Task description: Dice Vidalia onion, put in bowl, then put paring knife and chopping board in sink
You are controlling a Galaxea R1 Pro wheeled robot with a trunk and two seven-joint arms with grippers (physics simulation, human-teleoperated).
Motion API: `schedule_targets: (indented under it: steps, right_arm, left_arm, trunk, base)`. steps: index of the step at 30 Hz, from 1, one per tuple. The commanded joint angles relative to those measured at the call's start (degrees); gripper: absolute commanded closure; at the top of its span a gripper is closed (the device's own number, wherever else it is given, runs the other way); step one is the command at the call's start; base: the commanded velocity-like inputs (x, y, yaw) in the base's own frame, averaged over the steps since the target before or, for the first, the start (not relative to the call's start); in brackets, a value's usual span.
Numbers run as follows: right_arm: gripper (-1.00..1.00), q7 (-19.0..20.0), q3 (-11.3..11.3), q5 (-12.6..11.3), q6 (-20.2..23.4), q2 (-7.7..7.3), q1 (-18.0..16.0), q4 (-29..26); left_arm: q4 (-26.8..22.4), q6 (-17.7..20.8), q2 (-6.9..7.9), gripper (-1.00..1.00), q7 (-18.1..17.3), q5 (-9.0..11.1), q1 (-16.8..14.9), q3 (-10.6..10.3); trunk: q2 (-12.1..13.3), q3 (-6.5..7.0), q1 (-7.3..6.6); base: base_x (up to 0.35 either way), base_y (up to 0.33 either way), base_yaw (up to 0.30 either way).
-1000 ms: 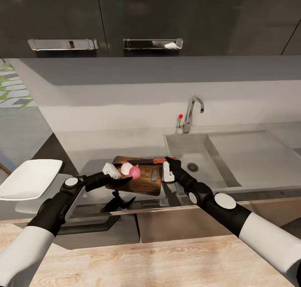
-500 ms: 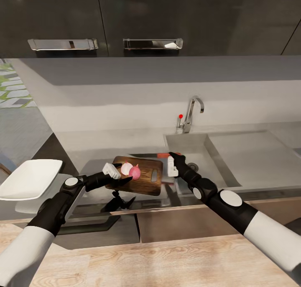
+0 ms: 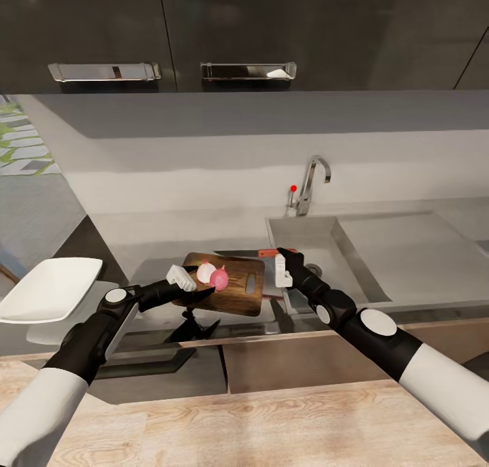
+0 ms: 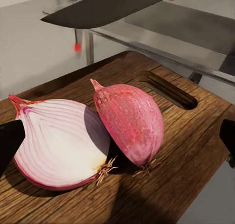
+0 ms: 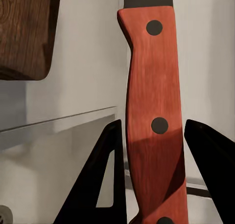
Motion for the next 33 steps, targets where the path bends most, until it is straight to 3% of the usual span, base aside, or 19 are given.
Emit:
schedule_targets:
  steps: [1, 13, 21, 33]
  right_arm:
    - [1.00, 0.3, 0.2, 0.6, 0.5, -0.06, -0.1, -0.1]
    - [1.00, 0.3, 0.3, 0.6, 0.5, -0.21, -0.1, -0.1]
    - [1.00, 0.3, 2.1, 0.6, 0.5, -1.29, 0.2, -0.1]
    - [1.00, 0.3, 2.3, 0.6, 0.4, -2.10, 0.2, -0.1]
  left_arm:
    - [0.0, 0.6, 0.05, -1.00, -0.1, 0.5, -0.1, -0.1]
    - [0.0, 0.6, 0.05, -1.00, -0.1, 0.5, -0.1, -0.1]
    - [0.0, 0.6, 0.05, -1.00, -0.1, 0.5, 0.0, -0.1]
    - [0.0, 0.6, 0.05, -1.00, -0.1, 0.5, 0.0, -0.1]
  trunk:
    - [-0.1, -0.11, 0.03]
    - [-0.1, -0.11, 0.03]
    - [-0.1, -0.11, 0.03]
    - [-0.1, -0.11, 0.03]
  base:
    - [-0.002, 0.000, 0.000]
    - [0.000, 0.000, 0.000]
    - [0.000, 0.000, 0.000]
    - [0.000, 0.000, 0.000]
